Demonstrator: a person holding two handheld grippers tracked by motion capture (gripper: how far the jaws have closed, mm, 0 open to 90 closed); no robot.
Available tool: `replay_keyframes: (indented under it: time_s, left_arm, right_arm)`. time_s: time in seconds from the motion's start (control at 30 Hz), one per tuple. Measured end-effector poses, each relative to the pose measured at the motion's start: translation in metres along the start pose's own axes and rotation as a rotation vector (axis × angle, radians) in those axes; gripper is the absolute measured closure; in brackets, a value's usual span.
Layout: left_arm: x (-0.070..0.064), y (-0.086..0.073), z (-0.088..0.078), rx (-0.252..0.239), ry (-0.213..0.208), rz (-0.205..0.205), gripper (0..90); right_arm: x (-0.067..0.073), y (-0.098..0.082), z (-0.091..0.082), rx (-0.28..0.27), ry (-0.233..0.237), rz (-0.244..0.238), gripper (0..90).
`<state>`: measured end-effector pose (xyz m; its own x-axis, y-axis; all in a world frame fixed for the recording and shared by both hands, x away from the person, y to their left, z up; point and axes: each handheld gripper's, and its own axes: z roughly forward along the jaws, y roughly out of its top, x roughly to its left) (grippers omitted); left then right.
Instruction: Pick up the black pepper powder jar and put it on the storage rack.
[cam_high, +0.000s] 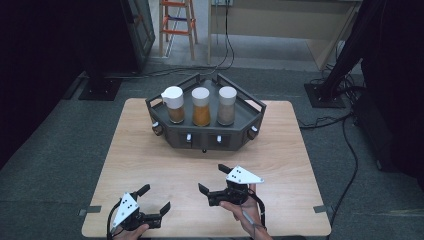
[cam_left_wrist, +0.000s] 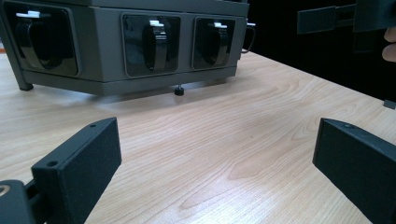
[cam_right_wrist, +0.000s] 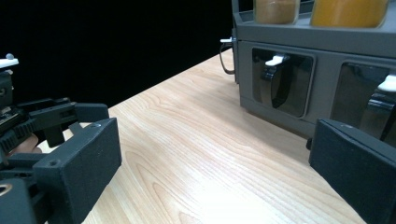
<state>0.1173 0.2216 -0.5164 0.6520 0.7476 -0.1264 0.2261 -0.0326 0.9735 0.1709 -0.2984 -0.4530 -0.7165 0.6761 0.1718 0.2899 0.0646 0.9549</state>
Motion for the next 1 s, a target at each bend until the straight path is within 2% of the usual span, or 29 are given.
replay_keyframes:
  time_s: [0.2,0.37,0.77,1.0]
  left_arm:
    - [0.000,0.000,0.000,-0.003,0.002,-0.003,0.9]
    - [0.001,0.000,0.000,-0.002,0.006,-0.007,0.9]
    - [0.001,0.000,0.000,-0.005,0.006,-0.005,0.9]
    - [0.000,0.000,-0.001,-0.005,0.003,-0.004,0.9]
  right_arm:
    - [0.004,-0.006,0.001,-0.010,0.010,-0.014,2.2]
    - [0.007,-0.008,0.004,0.002,0.023,-0.026,2.2]
    - [0.007,-0.018,0.014,0.039,0.042,-0.017,2.2]
    - [0.006,-0.020,0.014,0.039,0.037,-0.012,2.2]
